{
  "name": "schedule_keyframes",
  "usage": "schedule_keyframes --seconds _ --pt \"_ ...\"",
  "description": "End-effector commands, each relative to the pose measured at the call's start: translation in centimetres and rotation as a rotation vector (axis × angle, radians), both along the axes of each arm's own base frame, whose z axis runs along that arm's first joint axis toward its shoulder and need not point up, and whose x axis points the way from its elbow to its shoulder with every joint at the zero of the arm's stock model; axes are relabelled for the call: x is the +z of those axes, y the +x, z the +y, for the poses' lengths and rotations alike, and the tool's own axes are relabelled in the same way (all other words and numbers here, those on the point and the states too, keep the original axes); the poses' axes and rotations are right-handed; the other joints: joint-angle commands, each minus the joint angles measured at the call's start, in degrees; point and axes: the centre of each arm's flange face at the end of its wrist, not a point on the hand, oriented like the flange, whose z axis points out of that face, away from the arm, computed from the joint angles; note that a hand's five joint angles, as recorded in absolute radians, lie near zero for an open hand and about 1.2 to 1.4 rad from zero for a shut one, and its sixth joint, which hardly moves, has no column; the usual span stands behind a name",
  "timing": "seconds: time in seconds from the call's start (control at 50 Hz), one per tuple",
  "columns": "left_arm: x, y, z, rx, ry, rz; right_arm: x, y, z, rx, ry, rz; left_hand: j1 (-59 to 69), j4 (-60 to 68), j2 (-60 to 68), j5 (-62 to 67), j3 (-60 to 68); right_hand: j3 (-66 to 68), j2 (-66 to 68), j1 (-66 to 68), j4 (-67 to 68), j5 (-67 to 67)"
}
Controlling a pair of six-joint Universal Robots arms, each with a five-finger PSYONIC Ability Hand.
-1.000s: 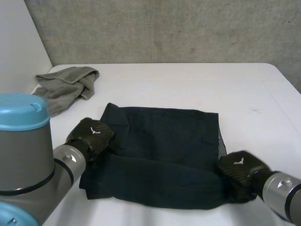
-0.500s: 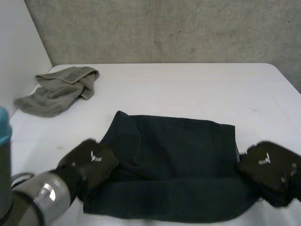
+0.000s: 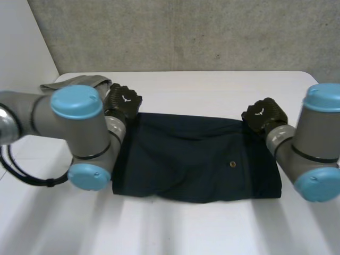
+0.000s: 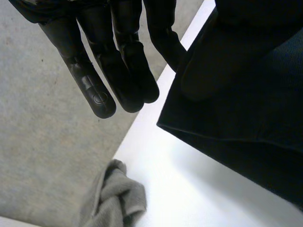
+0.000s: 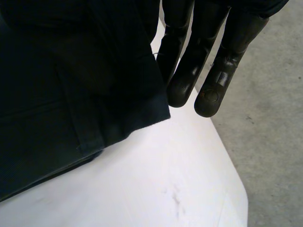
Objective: Fold the laundry.
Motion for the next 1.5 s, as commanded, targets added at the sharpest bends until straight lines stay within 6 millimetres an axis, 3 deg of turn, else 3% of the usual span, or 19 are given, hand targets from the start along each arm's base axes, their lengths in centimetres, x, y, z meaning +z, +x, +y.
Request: schedule_keyframes --seconds 0.02,0.04,0.06,0.14,0.2,0.26,0.34,0.42,0.5,0.6,0.82,0.92,0.94,1.06,1.18,1.28,1.34,1.4,1.5 --pt "-2.9 -1.5 -2.5 0.001 -0.138 -0.058 -3.0 1.7 -3.4 -0.060 -0.041 0.007 -43.38 -47.25 -47.19 -46.21 -46.86 -57.72 -57.67 -45.98 -58.10 -57.16" --pt "-2.9 -1.6 -2.4 0.000 -0.145 -0.056 -2.6 1.9 -3.5 -0.063 -0.052 -0.006 -54.80 -58.67 -58.61 -57.63 -58.28 -57.72 -57.67 -45.98 -58.10 -57.16" --pt "-2.9 -1.8 -2.0 -0.009 -0.153 -0.054 -2.3 1.7 -3.6 -0.070 -0.055 -0.017 -48.48 -52.35 -52.29 -51.31 -51.96 -57.72 -57.67 -45.98 -58.10 -57.16" --pt "-1.5 -1.3 -0.9 -0.011 -0.160 -0.026 0.2 1.3 -2.8 -0.096 -0.061 -0.131 -54.80 -58.67 -58.61 -57.63 -58.28 -57.72 -57.67 -45.98 -58.10 -57.16" --pt "0.1 -0.6 0.1 -0.007 -0.160 0.000 3.6 0.4 -0.6 -0.100 -0.074 -0.219 -54.80 -58.67 -58.61 -57.63 -58.28 -57.72 -57.67 -45.98 -58.10 -57.16" --pt "0.8 0.4 1.9 -0.014 -0.118 0.039 5.0 -0.4 1.3 -0.086 -0.065 -0.235 -54.80 -58.67 -58.61 -57.63 -58.28 -57.72 -57.67 -45.98 -58.10 -57.16" --pt "0.5 1.3 4.5 -0.028 -0.035 0.088 4.3 -2.0 3.7 -0.055 0.039 -0.206 -54.80 -58.67 -58.61 -57.63 -58.28 -57.72 -57.67 -45.98 -58.10 -57.16" --pt "-0.3 2.4 7.3 -0.038 0.100 0.111 1.1 -4.3 6.0 -0.048 0.254 -0.191 -54.80 -58.67 -58.61 -57.63 -58.28 -57.72 -57.67 -45.98 -58.10 -57.16" --pt "-1.7 3.0 8.7 -0.042 0.226 0.085 -0.7 -5.2 7.0 -0.045 0.329 -0.197 -54.42 -58.28 -58.23 -57.25 -57.90 -57.72 -57.67 -45.98 -58.10 -57.16" --pt "-3.5 3.6 8.0 -0.008 0.279 0.043 -1.9 -6.0 6.7 -0.061 0.314 -0.215 -53.75 -57.61 -57.56 -56.58 -57.23 -51.76 -51.71 -40.02 -52.14 -51.20" --pt "-4.0 5.6 3.9 0.119 0.257 0.056 -4.0 -6.3 5.7 -0.071 0.291 -0.224 -53.58 -57.44 -57.39 -56.41 -57.06 -37.48 -37.43 -25.74 -37.86 -36.92" --pt "-4.2 5.7 4.5 0.124 0.269 0.047 -4.2 -6.3 5.3 -0.071 0.262 -0.238 -54.08 -57.95 -57.89 -56.91 -57.56 -11.12 -11.06 0.63 -11.49 -10.55" --pt "-4.1 5.7 4.7 0.119 0.269 0.046 -4.2 -6.3 5.2 -0.071 0.253 -0.240 -54.08 -57.95 -57.89 -56.91 -57.56 8.94 8.99 20.68 8.56 9.50" --pt "-1.1 5.6 5.8 0.097 0.211 0.084 -4.1 -7.0 4.8 -0.097 0.244 -0.235 -54.59 -58.45 -58.40 -57.42 -58.07 12.28 12.33 24.02 11.90 12.84" --pt "1.9 5.5 6.9 0.072 0.146 0.129 -1.9 -10.2 3.3 -0.189 0.189 -0.205 -54.76 -58.62 -58.57 -57.58 -58.24 12.28 12.33 24.02 11.90 12.84" --pt "3.2 5.8 7.5 0.068 0.119 0.149 0.3 -14.5 2.1 -0.275 0.143 -0.075 -54.80 -58.67 -58.61 -57.63 -58.28 12.28 12.33 24.02 11.90 12.84" --pt "3.4 5.9 7.6 0.068 0.116 0.151 1.3 -15.6 1.3 -0.288 0.100 0.004 -54.80 -58.67 -58.61 -57.63 -58.28 12.28 12.33 24.02 11.90 12.84" --pt "3.5 5.9 7.6 0.065 0.115 0.155 2.5 -14.0 1.3 -0.233 0.053 0.017 -54.80 -58.67 -58.61 -57.63 -58.28 12.28 12.33 24.02 11.90 12.84" --pt "3.6 5.7 7.2 0.067 0.107 0.162 5.8 -6.3 3.7 0.021 -0.059 -0.027 -54.80 -58.67 -58.61 -57.63 -58.28 12.28 12.33 24.02 11.90 12.84"
